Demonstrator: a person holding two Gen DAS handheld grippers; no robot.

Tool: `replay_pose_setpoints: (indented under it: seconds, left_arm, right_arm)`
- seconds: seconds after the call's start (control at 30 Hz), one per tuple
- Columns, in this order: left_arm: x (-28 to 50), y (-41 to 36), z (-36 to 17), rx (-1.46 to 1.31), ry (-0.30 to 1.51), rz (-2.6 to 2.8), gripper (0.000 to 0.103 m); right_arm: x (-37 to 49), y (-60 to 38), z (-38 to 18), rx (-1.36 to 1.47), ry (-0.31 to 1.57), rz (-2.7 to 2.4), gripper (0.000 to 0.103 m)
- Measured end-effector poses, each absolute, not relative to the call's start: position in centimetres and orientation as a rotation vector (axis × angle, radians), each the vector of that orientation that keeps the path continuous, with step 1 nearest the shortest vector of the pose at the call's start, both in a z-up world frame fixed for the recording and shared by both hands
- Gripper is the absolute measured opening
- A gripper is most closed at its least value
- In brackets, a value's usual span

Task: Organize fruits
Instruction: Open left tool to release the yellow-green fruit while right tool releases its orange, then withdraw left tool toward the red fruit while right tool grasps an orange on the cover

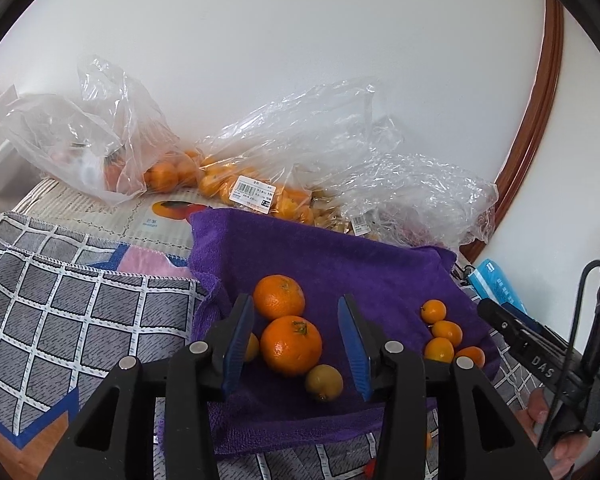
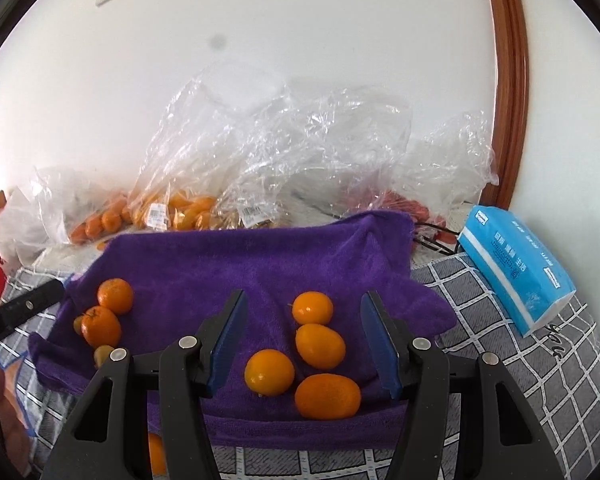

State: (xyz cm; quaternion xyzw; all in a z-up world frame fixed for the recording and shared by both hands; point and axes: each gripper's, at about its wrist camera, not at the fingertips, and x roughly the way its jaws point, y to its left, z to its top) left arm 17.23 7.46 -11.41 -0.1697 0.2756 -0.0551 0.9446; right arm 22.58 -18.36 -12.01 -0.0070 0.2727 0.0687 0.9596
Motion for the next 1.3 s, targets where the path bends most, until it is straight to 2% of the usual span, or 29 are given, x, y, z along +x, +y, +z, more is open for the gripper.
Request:
replay_pose_setpoints:
  seconds: [0.37, 0.6, 0.87, 1.03, 1.07, 1.1, 1.17, 1.3]
  left_arm:
    - [15.8, 7.8, -9.6, -0.347, 0.512, -0.108, 0.041]
    - [13.7, 9.5, -8.7, -0.274, 0.574, -0.054, 0.041]
    - [9.7, 11.9, -11.5, -0.233, 0.690, 0.001, 0.041]
    - [8.4, 12.1, -13.5, -0.240, 0.720, 0.004, 0.041]
    - [8.4, 12.2, -14.0, -0.253, 0.724, -0.003, 0.041]
    - [8.4, 12.2, -14.4, -0.265, 0.728, -0.008, 0.041]
    - [8.5, 12.0, -14.9, -0.256, 0.739, 0.008, 0.041]
    - [8.5, 11.1, -15.1, -0.197, 0.754, 0.019, 0.041]
  right_arm:
    - [18.0, -17.4, -11.5, -0.028, 0.646, 0.178, 0.058]
    - [15.3, -15.7, -13.3, -0.019, 0.714, 0.281, 0.056]
    - [14.5, -12.5, -15.8, -0.001, 0.774, 0.382, 0.055]
    - [15.9, -12.1, -16.9, 0.058, 0.818, 0.367, 0.049]
    - [16.1, -12.1, -17.1, 0.060, 0.824, 0.357, 0.047]
    - [16.3, -12.0, -17.4, 0.045, 0.840, 0.339, 0.040]
    - [16.4, -12.1, -17.6, 0.056, 0.849, 0.347, 0.036]
    - [15.4, -13.7, -16.6, 0.078, 0.804, 0.327, 0.036]
